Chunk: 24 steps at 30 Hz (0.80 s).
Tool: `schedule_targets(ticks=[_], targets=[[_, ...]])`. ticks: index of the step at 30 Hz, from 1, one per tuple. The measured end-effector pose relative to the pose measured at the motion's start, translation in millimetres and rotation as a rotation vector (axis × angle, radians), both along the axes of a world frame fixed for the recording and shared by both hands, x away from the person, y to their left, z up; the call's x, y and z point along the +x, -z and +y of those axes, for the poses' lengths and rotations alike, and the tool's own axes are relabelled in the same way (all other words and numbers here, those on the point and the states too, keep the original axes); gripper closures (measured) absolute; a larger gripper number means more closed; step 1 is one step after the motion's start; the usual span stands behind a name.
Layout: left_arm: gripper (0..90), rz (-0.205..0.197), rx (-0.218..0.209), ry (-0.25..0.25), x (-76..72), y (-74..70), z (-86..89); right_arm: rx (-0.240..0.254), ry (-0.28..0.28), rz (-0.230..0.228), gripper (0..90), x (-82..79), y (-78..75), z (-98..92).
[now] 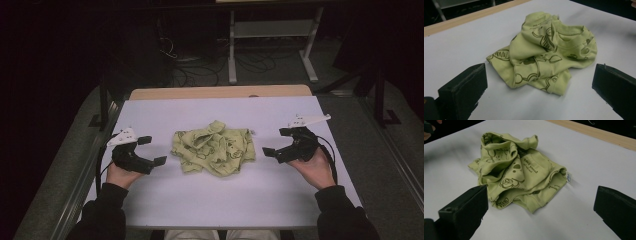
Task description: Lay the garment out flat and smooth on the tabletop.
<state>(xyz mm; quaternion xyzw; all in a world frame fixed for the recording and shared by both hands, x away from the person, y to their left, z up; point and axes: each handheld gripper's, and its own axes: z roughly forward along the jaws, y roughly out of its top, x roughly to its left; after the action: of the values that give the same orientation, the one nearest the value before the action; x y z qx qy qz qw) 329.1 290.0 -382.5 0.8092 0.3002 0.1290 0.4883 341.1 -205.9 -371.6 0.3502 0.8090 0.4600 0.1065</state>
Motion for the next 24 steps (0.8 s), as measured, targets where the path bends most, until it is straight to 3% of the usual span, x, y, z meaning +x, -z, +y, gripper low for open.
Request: schedule_targets(ticks=[24], targets=[[0.0, 0.005, 0.000, 0.082, 16.3, -5.2, -42.9, -0.020, -0.035, 0.028, 0.0, 14.8, 8.8, 19.3]])
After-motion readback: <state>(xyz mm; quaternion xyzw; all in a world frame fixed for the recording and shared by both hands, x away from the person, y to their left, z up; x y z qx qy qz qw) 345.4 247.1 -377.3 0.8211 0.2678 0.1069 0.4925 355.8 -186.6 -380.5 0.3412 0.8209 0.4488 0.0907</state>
